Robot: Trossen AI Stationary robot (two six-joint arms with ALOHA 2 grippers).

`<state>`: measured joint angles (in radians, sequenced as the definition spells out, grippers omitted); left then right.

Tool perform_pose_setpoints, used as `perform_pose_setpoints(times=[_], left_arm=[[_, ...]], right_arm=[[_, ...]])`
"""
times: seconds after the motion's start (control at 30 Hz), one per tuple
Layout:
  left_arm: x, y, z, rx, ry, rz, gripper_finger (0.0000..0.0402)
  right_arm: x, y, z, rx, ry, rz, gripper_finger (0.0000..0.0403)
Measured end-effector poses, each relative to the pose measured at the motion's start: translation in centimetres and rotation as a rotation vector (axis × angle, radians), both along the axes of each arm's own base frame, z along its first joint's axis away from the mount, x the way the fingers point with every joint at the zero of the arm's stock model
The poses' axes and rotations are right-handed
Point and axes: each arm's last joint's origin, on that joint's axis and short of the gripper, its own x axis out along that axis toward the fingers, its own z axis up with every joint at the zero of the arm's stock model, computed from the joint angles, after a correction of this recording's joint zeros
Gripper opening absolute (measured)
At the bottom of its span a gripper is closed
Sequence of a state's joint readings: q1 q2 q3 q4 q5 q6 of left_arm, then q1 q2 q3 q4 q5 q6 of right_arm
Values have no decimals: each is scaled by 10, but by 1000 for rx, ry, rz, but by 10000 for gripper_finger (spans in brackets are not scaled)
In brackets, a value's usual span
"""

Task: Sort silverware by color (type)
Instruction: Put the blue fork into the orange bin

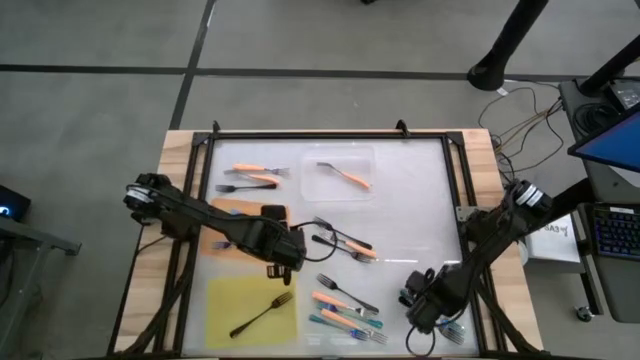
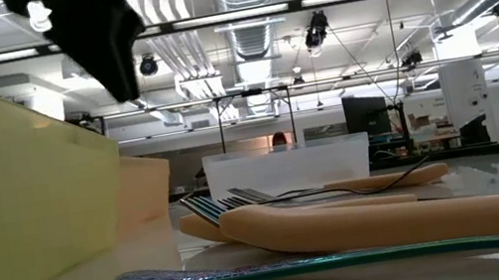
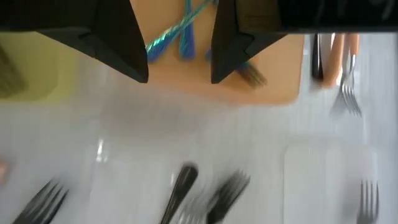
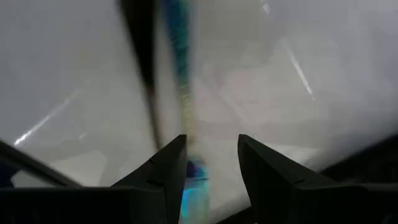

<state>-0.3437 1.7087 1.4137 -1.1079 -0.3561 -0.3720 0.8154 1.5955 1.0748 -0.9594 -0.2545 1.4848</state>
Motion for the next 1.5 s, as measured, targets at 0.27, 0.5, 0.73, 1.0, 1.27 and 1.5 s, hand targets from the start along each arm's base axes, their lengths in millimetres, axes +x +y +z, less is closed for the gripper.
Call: perform_pose_setpoints(times=[0.27,0.5,0.73,1.0,1.27,1.5], left_arm=[[11,-4,30,-23,-102,-56,155],[16,-6,49,-41,-175,-73,155],[16,-6,51,-43,-181,-73,155],[16,-6,51,-42,-181,-73,155],[16,-6,51,-42,-181,-76,155],[16,-6,51,-41,-181,-80,155]], right_arm=[[1,24,-28,42,54,49,130],[1,24,-28,39,40,76,125],[0,24,-27,44,35,92,125],[-2,21,-15,53,17,91,125],[-4,16,-21,4,-2,91,125],[-9,9,-31,-44,9,74,125]])
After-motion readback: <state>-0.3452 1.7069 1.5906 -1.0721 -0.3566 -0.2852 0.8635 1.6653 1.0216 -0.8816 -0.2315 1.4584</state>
